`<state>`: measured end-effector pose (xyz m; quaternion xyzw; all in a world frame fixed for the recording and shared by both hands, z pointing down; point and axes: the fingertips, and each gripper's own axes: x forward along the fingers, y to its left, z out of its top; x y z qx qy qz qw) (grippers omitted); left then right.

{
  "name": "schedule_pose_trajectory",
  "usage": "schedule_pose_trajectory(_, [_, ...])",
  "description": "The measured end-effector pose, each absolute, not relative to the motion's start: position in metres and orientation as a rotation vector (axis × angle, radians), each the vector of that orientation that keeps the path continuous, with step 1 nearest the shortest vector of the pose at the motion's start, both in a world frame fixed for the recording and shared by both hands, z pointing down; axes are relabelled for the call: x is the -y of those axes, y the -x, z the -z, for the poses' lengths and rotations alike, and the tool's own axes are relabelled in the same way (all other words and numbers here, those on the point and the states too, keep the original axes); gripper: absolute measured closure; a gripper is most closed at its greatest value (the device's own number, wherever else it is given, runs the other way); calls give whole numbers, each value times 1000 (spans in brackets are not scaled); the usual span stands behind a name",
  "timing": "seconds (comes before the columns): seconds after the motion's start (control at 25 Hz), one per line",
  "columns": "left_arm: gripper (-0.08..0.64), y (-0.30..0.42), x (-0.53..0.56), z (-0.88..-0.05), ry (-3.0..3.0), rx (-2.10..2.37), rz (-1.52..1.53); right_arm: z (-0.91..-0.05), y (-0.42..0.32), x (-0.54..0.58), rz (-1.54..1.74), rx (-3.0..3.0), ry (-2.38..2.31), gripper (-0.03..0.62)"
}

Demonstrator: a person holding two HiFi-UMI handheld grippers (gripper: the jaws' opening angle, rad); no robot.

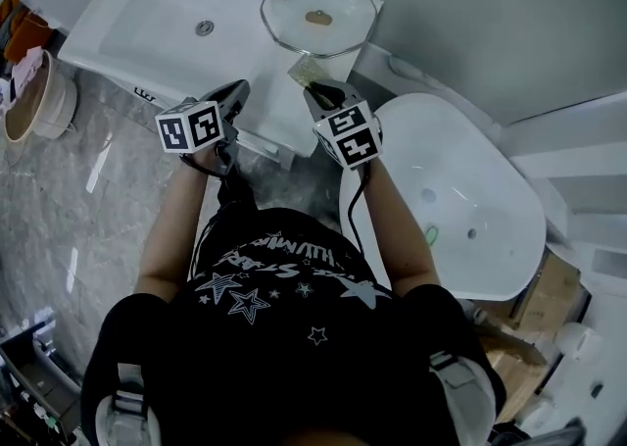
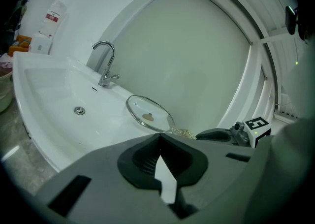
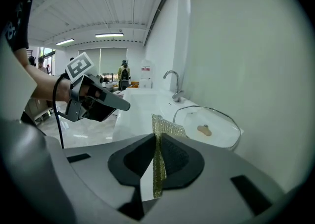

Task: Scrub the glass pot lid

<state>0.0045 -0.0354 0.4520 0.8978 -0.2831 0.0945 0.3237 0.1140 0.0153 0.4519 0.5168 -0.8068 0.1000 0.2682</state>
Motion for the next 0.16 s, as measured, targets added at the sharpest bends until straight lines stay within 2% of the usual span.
schedule_pose_trajectory(0.16, [552,-3,14,-459,-2367,737,-261,-460,-109,-35,-295,2195,-1378,551])
